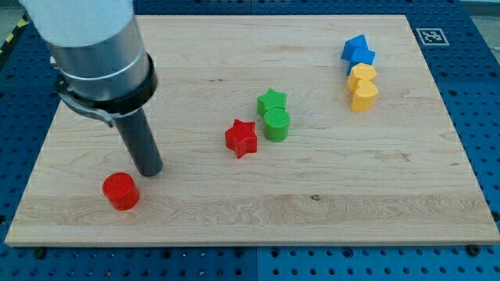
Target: Drag the red circle diagonally to the red star
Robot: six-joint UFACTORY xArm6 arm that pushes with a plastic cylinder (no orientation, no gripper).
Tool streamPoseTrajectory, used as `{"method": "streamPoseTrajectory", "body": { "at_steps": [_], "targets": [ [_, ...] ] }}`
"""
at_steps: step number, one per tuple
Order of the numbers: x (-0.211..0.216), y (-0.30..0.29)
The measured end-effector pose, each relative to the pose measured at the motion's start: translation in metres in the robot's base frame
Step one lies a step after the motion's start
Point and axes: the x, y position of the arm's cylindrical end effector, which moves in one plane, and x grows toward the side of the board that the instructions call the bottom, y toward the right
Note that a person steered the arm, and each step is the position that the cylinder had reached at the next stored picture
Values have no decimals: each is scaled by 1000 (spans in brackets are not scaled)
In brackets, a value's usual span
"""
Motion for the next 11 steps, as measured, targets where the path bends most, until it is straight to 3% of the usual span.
{"method": "streamPoseTrajectory", "body": {
  "at_steps": [1, 3, 5, 11],
  "targets": [
    [7, -14],
    [26, 35],
    [42, 8],
    [30, -17]
  ]
}}
